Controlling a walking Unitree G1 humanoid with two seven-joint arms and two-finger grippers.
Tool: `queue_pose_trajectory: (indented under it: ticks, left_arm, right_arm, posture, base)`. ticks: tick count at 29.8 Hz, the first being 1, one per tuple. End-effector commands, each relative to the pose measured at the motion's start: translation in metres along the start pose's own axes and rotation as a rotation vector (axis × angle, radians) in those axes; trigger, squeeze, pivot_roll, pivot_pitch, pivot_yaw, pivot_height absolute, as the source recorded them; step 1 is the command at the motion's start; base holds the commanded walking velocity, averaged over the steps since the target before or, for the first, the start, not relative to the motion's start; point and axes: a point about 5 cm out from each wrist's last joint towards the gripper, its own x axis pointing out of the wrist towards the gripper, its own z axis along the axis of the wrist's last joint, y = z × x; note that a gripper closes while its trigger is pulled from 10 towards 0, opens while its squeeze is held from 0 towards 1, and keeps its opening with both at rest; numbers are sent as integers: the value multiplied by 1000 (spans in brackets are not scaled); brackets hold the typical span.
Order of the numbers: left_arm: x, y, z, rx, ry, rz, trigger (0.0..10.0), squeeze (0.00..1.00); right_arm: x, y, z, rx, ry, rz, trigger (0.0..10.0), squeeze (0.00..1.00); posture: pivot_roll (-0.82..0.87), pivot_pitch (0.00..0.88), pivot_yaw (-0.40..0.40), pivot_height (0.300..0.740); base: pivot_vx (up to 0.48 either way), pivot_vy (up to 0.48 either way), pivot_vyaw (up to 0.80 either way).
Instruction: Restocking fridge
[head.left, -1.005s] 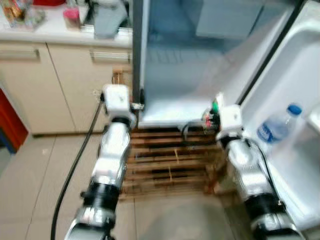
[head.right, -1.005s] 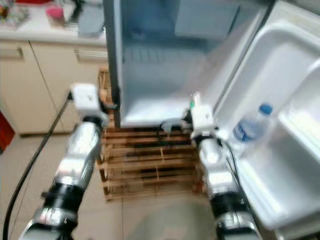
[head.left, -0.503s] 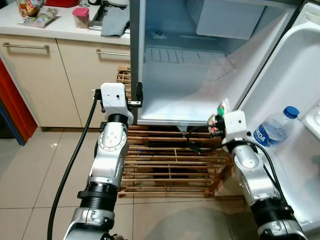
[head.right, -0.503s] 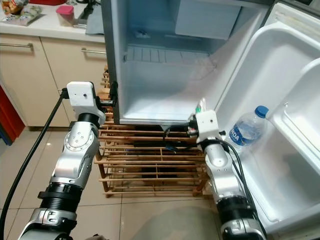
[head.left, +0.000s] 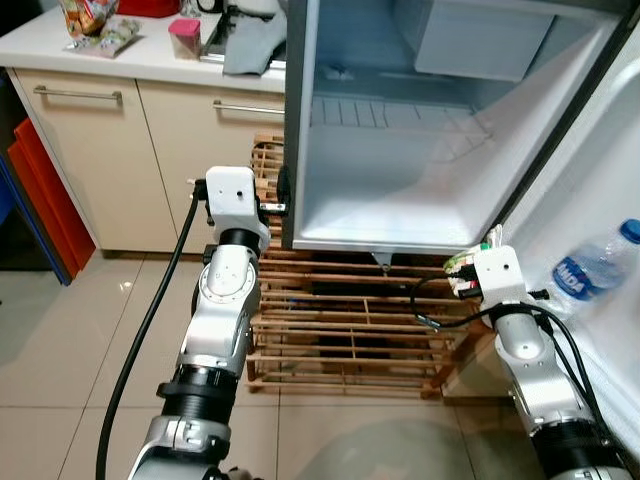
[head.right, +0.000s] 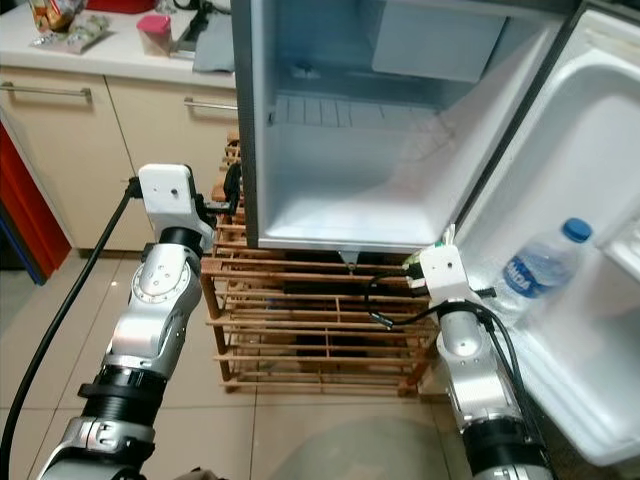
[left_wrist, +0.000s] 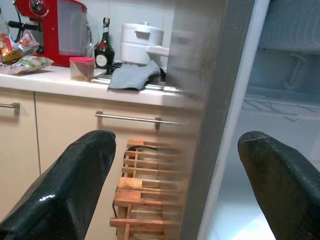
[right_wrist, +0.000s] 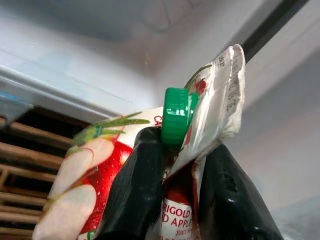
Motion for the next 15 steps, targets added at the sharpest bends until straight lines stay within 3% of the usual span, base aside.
queue_pose_trajectory:
  ticks: [1,3,4,8,15]
  left_arm:
    - [2,-8,2,-5,-4,-40,10000,0]
    - [-1,-19,9,11,-53,-118,10000,0]
    - [-2,-22,11,18,-67,-138,10000,0]
    - [-5,-29,12,9,-66,-183,10000,0]
    - [-9,-31,-1,57,18,-250,10000,0]
  right_arm:
    - [3,-2,24,75,-99,5,0,157]
    - [2,27,61,158,-262,158,0,149]
    - [1,32,67,171,-287,181,0,149]
    - [4,41,80,205,-321,218,0,145]
    - [16,55,93,250,-311,256,0,149]
  posture:
    - [-105,0,-55,740]
    - [-100,0,-49,740]
    - [-93,0,-50,740]
    - [-82,0,-51,740]
    - [-44,0,-53,740]
  base:
    - [0,0,0]
    - [0,0,0]
    - [0,0,0]
    - [0,0,0]
    - [0,0,0]
